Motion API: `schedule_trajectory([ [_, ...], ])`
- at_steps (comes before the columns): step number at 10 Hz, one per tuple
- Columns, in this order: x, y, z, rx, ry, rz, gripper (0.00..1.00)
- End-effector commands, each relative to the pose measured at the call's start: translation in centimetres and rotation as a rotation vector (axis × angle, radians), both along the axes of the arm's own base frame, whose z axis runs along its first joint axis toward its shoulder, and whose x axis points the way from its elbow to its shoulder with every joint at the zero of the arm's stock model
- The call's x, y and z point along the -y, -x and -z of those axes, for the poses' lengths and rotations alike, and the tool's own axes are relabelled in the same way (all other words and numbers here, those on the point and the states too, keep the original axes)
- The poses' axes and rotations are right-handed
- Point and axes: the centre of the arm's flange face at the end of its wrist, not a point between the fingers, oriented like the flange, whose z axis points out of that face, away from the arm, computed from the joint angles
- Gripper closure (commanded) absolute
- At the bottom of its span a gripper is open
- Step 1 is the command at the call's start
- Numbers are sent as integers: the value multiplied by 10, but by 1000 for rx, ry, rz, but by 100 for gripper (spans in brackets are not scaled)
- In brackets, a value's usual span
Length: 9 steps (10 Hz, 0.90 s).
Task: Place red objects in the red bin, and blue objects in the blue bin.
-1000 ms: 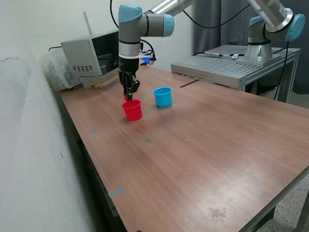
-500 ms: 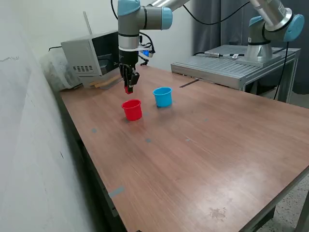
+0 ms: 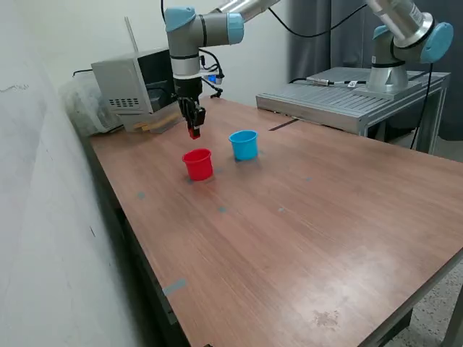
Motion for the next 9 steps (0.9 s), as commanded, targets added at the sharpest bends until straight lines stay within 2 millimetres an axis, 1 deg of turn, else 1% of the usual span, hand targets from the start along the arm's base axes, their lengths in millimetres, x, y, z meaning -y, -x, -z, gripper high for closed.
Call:
schedule_trajectory([
  [1,-10,4,20,30,19,3,100],
  [3,-8,6,31,41,22,0,100],
  [5,-9,7,33,41,23,0,100],
  [6,-7,8,41,50,25,-2,100],
  [8,-6,9,44,48,25,4,100],
  [9,-6,9,45,50,26,-2,0],
])
